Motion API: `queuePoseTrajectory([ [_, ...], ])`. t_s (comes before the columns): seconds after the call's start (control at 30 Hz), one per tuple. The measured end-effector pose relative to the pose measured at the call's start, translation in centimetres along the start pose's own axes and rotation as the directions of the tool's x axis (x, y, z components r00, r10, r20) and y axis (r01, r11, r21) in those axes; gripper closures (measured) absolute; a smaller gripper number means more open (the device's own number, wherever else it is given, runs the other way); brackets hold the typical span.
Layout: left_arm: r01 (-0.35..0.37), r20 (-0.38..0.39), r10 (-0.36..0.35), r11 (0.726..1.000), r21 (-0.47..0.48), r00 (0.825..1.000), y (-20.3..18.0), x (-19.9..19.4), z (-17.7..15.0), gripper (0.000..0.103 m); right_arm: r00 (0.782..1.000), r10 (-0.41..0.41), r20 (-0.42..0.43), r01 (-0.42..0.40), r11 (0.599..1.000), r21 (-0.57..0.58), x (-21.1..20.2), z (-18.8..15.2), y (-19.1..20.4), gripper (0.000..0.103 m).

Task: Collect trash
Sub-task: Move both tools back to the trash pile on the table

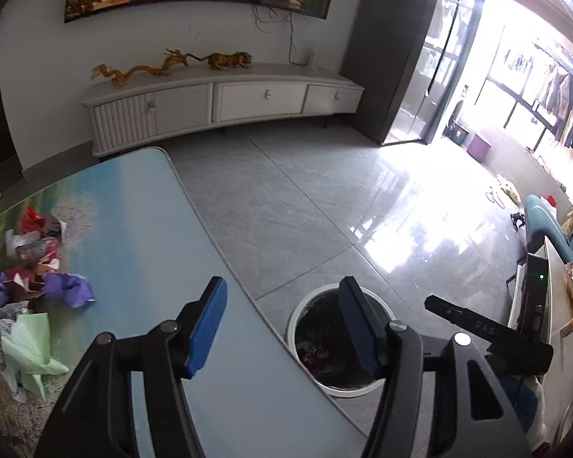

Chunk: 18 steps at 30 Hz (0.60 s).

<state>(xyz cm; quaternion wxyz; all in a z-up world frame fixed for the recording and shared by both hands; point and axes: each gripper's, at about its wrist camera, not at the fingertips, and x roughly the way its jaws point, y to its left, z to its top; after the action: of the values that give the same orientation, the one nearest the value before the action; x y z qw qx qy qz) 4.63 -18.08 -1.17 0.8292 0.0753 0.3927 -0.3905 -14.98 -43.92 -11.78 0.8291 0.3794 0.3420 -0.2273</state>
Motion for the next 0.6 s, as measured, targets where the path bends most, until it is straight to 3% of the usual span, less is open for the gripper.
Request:
queuePoseTrajectory([
  [0.27, -0.094, 0.123, 0.114, 0.983, -0.159, 0.986, 9.1, -8.2, -2.6, 0.044, 0.997, 0.071, 0.043, -0.064, 0.985, -0.16, -3.1, -0.8, 8.0, 0.054],
  [0.6, -0.09, 0.213, 0.167, 0.94, -0.328, 0.963, 16.4, -14.3, -6.7, 0.044, 0.99, 0.13, 0.055, -0.102, 0.926, -0.363, -5.7, -3.3, 17.5, 0.054],
])
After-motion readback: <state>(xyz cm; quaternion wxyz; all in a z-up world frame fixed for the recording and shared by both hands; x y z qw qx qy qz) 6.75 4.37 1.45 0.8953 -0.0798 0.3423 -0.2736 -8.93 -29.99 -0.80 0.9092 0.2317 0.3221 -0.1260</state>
